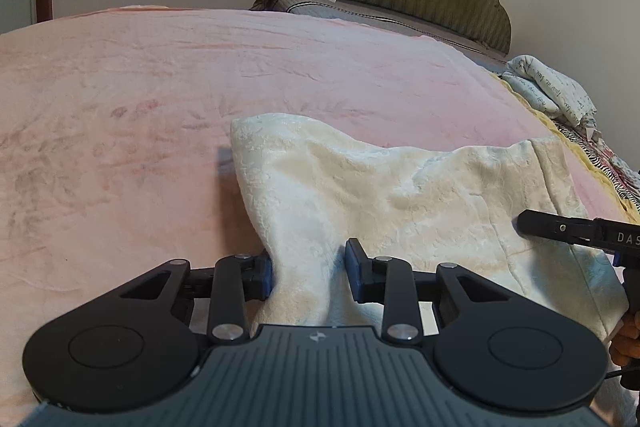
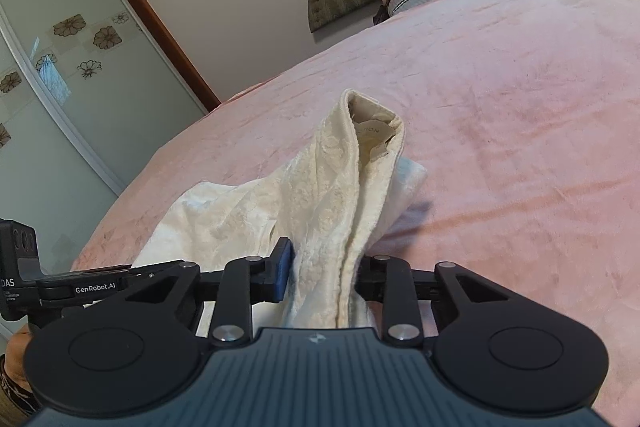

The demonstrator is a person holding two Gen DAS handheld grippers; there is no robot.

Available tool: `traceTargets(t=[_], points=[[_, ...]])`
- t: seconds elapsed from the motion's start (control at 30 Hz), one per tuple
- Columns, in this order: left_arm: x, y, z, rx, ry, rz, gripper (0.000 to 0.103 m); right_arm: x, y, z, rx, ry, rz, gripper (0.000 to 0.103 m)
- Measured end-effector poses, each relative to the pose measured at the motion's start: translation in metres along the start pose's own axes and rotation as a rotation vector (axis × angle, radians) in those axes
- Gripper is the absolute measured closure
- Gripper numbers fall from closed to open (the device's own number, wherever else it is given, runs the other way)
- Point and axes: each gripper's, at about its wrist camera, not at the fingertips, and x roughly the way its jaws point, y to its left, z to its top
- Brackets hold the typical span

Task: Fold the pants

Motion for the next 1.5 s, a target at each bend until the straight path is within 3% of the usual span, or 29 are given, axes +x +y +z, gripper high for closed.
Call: traceTargets(t=[0.43, 0.7, 0.8, 0.87, 0.93, 0.97, 1.0, 1.07, 1.17, 1.2, 1.37, 1.43, 1.5], points=[[-0.043, 0.018, 0.012, -0.041, -0.107, -0.025, 0.085, -0.009, 0.039, 0.016, -0.086, -0.052, 0.027, 0.08], [-0.064, 0.054, 0.045, -0.019, -0.224, 0.145, 0.086, 0.038, 0.078, 0.047, -0.138, -0.061, 0.107, 0.08], [-0.066, 0.064, 0.059, 0.051, -0.305, 0.252, 0.09, 0.069, 0.092, 0.062, -0.146, -0.054, 0.114, 0.08], [-0.058, 0.072, 0.069, 0.077, -0.295, 0.302, 0.09, 0.091, 0.1, 0.07, -0.147, -0.045, 0.127, 0.081], [-0.055, 0.09, 0.076, -0.005, -0.243, 0.293, 0.09, 0.11, 0.107, 0.074, -0.172, -0.035, 0.092, 0.081], [-0.056, 0.096, 0.076, -0.04, -0.229, 0.269, 0.089, 0.117, 0.109, 0.075, -0.192, -0.032, 0.046, 0.081], [-0.057, 0.099, 0.073, -0.054, -0.22, 0.249, 0.081, 0.123, 0.108, 0.075, -0.198, -0.021, -0.017, 0.08], [-0.06, 0.099, 0.063, -0.044, -0.211, 0.251, 0.08, 0.127, 0.098, 0.073, -0.185, -0.003, -0.1, 0.075], [-0.058, 0.097, 0.05, -0.032, -0.171, 0.239, 0.072, 0.119, 0.069, 0.061, -0.133, 0.008, -0.158, 0.06], [-0.057, 0.094, 0.047, -0.039, -0.16, 0.227, 0.067, 0.115, 0.062, 0.058, -0.128, 0.004, -0.196, 0.054], [-0.061, 0.077, 0.029, -0.053, -0.143, 0.163, 0.058, 0.082, 0.041, 0.044, -0.126, -0.071, -0.408, 0.048], [-0.065, 0.065, 0.021, -0.057, -0.147, 0.13, 0.048, 0.059, 0.049, 0.036, -0.144, -0.126, -0.368, 0.047], [-0.067, 0.051, 0.013, -0.053, -0.154, 0.113, 0.04, 0.041, 0.066, 0.026, -0.194, -0.145, -0.23, 0.047]])
